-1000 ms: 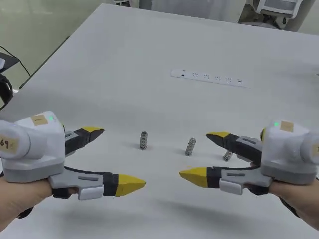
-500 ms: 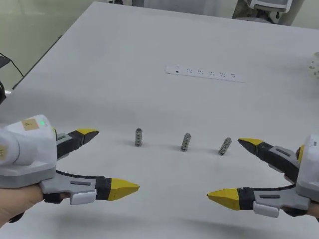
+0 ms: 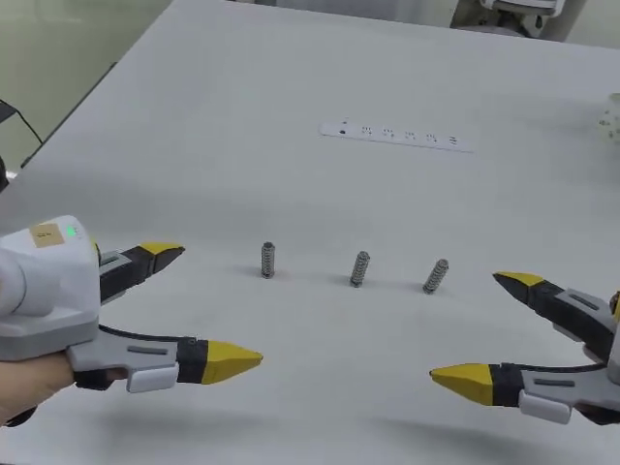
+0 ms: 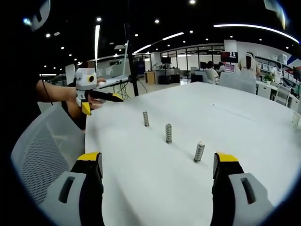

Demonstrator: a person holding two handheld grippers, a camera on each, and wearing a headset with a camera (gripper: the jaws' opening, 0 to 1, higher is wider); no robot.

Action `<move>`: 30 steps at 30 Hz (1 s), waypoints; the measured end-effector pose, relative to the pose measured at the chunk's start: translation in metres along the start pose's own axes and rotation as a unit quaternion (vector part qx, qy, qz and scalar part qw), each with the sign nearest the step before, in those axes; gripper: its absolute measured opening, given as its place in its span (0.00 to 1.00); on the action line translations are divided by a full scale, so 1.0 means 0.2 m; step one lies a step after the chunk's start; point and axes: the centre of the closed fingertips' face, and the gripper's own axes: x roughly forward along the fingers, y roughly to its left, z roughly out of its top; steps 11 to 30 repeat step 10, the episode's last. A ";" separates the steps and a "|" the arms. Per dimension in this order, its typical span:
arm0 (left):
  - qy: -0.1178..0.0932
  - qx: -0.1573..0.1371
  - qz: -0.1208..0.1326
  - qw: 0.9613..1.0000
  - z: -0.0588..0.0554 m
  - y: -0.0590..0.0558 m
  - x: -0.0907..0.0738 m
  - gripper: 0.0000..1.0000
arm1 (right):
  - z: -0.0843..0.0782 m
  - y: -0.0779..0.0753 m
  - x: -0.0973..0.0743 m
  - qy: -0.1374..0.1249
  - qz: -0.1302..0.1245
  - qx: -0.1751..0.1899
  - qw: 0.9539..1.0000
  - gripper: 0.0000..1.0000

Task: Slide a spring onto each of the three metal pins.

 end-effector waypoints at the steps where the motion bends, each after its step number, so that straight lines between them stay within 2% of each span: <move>1: 0.000 0.000 0.000 1.000 0.00 0.00 0.00 0.98 | 0.00 0.00 0.00 0.000 -0.002 0.001 1.000 0.98; 7: 0.006 -0.002 0.003 1.000 -0.02 0.01 0.00 0.98 | -0.02 0.00 -0.01 0.010 -0.008 -0.002 1.000 0.96; 30: 0.003 -0.005 0.004 1.000 -0.02 0.01 -0.01 0.98 | -0.02 0.00 -0.01 0.011 -0.007 0.000 1.000 0.96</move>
